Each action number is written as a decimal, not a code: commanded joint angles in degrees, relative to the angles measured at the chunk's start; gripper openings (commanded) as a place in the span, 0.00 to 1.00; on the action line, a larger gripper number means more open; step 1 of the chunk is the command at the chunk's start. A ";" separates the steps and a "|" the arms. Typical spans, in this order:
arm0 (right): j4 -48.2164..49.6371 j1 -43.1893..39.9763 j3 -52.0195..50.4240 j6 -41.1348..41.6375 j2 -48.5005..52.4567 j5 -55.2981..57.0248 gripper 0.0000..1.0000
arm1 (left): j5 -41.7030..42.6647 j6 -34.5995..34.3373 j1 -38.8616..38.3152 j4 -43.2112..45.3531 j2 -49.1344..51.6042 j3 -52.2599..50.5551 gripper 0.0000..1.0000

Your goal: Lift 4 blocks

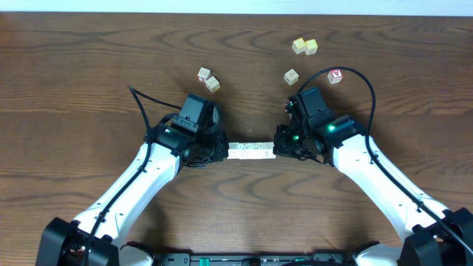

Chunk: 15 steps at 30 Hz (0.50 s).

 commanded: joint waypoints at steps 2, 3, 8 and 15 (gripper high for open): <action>1.20 1.27 0.33 1.01 -1.18 -9.31 0.01 | 7.45 -0.52 -1.11 1.18 -1.16 1.49 0.07; 1.18 1.27 0.31 0.98 -1.18 -9.33 0.01 | 7.45 -0.52 -1.11 1.18 -1.16 1.49 0.07; 1.18 1.29 0.31 1.01 -1.16 -9.33 0.01 | 7.41 -0.52 -2.27 1.25 -1.05 1.49 0.07; 1.25 1.64 0.31 1.01 0.48 -9.33 0.01 | 5.49 -1.81 -3.04 1.62 -0.98 1.49 0.07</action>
